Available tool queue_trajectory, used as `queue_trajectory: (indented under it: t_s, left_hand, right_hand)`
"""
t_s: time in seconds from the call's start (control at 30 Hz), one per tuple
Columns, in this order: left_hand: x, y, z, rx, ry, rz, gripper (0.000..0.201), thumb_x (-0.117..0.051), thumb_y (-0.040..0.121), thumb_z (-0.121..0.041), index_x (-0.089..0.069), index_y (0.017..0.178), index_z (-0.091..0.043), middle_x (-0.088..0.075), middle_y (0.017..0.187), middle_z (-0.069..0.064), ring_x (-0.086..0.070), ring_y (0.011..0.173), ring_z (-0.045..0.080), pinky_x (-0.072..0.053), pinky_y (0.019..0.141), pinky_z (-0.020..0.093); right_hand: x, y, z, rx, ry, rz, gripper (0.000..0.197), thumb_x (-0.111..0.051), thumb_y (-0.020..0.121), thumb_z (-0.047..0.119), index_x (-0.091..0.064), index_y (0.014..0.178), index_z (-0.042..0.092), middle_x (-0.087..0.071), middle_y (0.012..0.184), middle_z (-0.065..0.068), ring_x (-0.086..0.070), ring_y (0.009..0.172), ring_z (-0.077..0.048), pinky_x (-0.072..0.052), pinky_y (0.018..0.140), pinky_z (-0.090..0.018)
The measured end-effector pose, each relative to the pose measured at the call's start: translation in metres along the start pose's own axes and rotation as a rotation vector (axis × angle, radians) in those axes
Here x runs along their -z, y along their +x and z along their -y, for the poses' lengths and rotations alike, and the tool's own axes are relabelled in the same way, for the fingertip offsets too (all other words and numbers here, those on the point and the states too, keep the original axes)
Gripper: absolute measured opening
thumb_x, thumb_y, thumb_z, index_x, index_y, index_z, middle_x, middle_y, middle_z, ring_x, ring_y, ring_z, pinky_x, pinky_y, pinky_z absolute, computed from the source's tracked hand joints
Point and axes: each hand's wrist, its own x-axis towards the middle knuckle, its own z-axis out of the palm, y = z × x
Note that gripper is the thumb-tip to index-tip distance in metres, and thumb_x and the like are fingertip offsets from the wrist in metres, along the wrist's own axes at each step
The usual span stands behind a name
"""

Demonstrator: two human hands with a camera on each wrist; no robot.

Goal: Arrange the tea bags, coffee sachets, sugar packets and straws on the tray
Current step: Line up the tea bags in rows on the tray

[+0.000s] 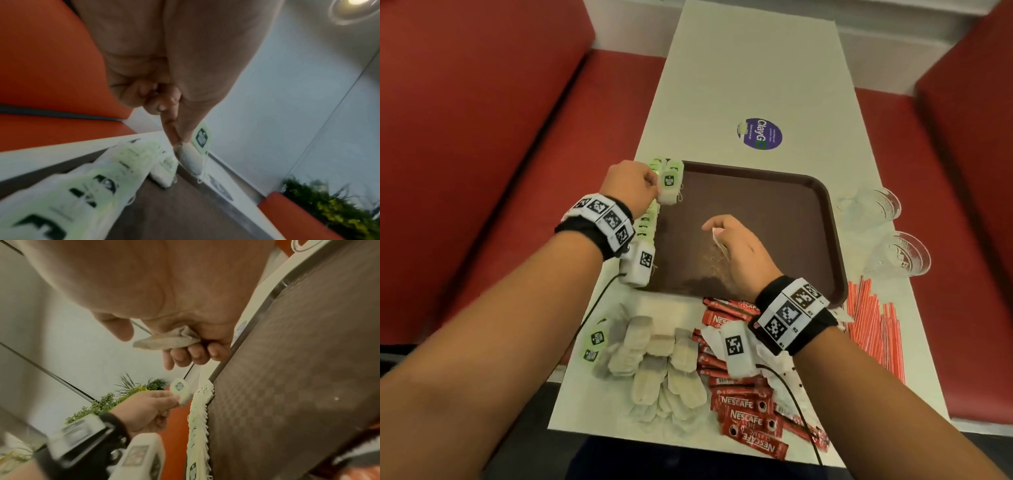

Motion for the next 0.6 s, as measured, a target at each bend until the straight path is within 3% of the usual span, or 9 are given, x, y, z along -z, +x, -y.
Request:
queue_trajectory:
  t_s: [0.17, 0.27, 0.4, 0.5, 0.6]
  left_hand:
    - [-0.022, 0.046, 0.002, 0.138, 0.087, 0.076, 0.031, -0.076, 0.082, -0.022, -0.066, 0.111, -0.025, -0.062, 0.124, 0.005, -0.062, 0.107, 0.027, -0.051, 0.083, 0.032]
    - [-0.029, 0.061, 0.004, 0.156, 0.125, 0.074, 0.035, -0.076, 0.082, -0.025, -0.064, 0.115, -0.024, -0.062, 0.124, 0.006, -0.061, 0.108, 0.028, -0.044, 0.078, 0.029]
    - [-0.035, 0.067, 0.004, 0.163, 0.177, 0.113, 0.034, -0.074, 0.082, -0.022, -0.064, 0.115, -0.024, -0.064, 0.121, 0.008, -0.063, 0.106, 0.028, -0.045, 0.074, 0.029]
    - [-0.035, 0.068, 0.003, 0.143, 0.190, 0.091, 0.030, -0.073, 0.084, -0.022, -0.064, 0.112, -0.022, -0.065, 0.116, 0.008, -0.063, 0.103, 0.029, -0.045, 0.073, 0.030]
    - [-0.035, 0.070, -0.003, 0.079, 0.203, 0.076, 0.011, -0.069, 0.087, -0.026, -0.067, 0.098, -0.026, -0.068, 0.108, 0.001, -0.064, 0.099, 0.025, -0.046, 0.073, 0.030]
  right_hand:
    - [0.004, 0.011, 0.009, 0.007, -0.034, 0.009, 0.030, -0.034, 0.083, 0.034, -0.058, 0.095, 0.022, -0.052, 0.082, 0.008, -0.049, 0.075, -0.008, -0.045, 0.073, -0.042]
    - [0.007, 0.016, 0.011, -0.023, -0.026, 0.014, 0.021, -0.038, 0.079, 0.031, -0.056, 0.087, 0.024, -0.055, 0.083, 0.003, -0.055, 0.081, -0.023, -0.051, 0.078, -0.052]
    - [0.012, 0.022, 0.013, -0.017, -0.082, 0.000, 0.014, -0.041, 0.091, 0.020, -0.053, 0.085, 0.022, -0.055, 0.079, 0.005, -0.049, 0.072, -0.012, -0.043, 0.067, -0.035]
    - [0.018, 0.025, 0.012, -0.009, -0.141, -0.008, 0.017, -0.044, 0.097, 0.014, -0.051, 0.085, 0.025, -0.055, 0.080, 0.006, -0.049, 0.071, -0.012, -0.043, 0.067, -0.033]
    - [0.024, 0.026, 0.011, -0.004, -0.193, -0.004, 0.012, -0.049, 0.096, 0.013, -0.052, 0.092, 0.024, -0.058, 0.084, 0.005, -0.054, 0.075, -0.013, -0.046, 0.066, -0.032]
